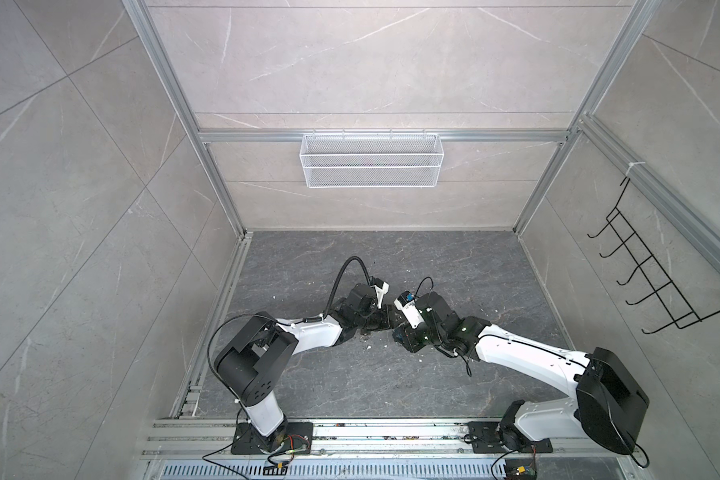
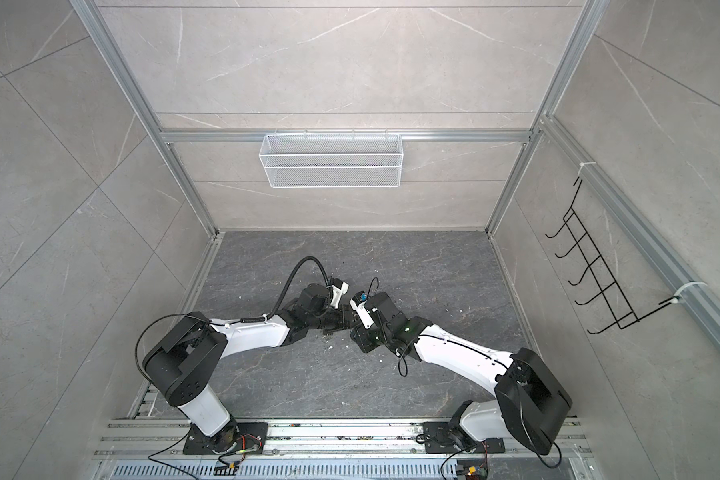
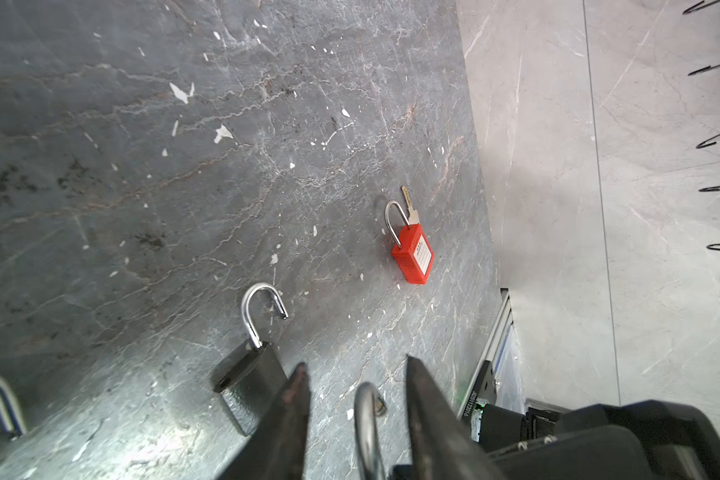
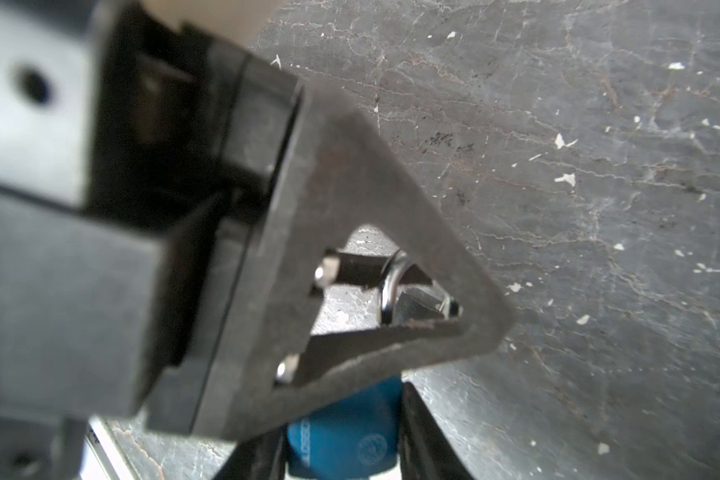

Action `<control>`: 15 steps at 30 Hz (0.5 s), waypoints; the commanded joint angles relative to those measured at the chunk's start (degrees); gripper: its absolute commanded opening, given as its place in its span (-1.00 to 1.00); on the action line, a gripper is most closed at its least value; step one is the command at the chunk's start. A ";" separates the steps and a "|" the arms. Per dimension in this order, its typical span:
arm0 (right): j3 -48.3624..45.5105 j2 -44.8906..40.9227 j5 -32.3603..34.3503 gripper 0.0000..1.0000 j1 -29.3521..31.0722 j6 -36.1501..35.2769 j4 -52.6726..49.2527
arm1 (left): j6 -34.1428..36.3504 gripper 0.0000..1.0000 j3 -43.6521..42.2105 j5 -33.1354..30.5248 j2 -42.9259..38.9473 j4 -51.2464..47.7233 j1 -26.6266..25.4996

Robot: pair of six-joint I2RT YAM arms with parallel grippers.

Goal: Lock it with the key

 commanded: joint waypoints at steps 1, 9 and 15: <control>1.22 -1.32 1.78 -1.00 0.48 -0.66 0.19 | -0.41 -0.31 0.37 1.42 0.39 2.48 -0.30; 0.96 -1.58 3.09 -1.00 0.48 -0.36 0.76 | -0.61 -0.57 -0.03 1.54 0.66 2.71 -0.96; 0.51 -2.24 5.37 -1.00 0.54 0.20 1.78 | -0.66 -1.00 0.12 2.36 0.75 2.85 -1.09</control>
